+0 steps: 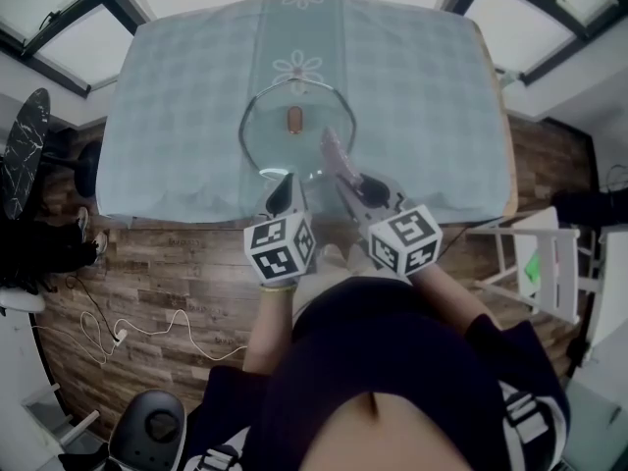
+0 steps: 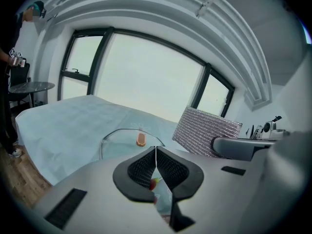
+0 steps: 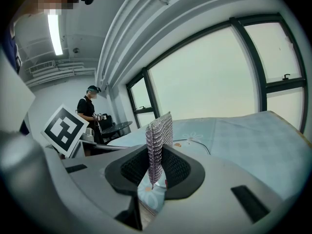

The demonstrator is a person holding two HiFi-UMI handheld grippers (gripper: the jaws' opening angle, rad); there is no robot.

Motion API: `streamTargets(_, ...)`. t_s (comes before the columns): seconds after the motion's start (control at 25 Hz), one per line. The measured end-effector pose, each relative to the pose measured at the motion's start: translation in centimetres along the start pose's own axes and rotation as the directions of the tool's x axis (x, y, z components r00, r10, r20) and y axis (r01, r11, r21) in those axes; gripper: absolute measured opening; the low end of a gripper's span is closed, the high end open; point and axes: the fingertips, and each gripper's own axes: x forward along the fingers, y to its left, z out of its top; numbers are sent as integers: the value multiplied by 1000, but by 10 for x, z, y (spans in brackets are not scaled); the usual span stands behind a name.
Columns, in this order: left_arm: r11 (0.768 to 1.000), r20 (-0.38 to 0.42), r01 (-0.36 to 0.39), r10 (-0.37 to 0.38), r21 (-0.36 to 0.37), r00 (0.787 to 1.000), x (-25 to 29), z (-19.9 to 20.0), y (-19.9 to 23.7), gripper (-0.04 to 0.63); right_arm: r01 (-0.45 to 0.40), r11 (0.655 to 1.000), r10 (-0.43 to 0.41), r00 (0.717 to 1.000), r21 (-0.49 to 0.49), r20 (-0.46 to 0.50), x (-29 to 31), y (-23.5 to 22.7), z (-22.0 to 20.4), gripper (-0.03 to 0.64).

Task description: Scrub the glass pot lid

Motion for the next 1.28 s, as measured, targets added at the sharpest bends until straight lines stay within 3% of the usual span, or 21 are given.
streamTargets(0.32,1000,-16,21,-21,15,1000,14,2,-4,5,45,999,-45,999,16,0,-5,-18,1,78)
streamTargets(0.64,1000,-39,10,-9,29,999,40,7,1,10,28,1000,-28,999,9,22,16,-34,20,78)
streamTargets(1.28,999,-110,-16,21,48,994,117,9,18,187,27,998,-26,999,55,-31,53,-78,24,78)
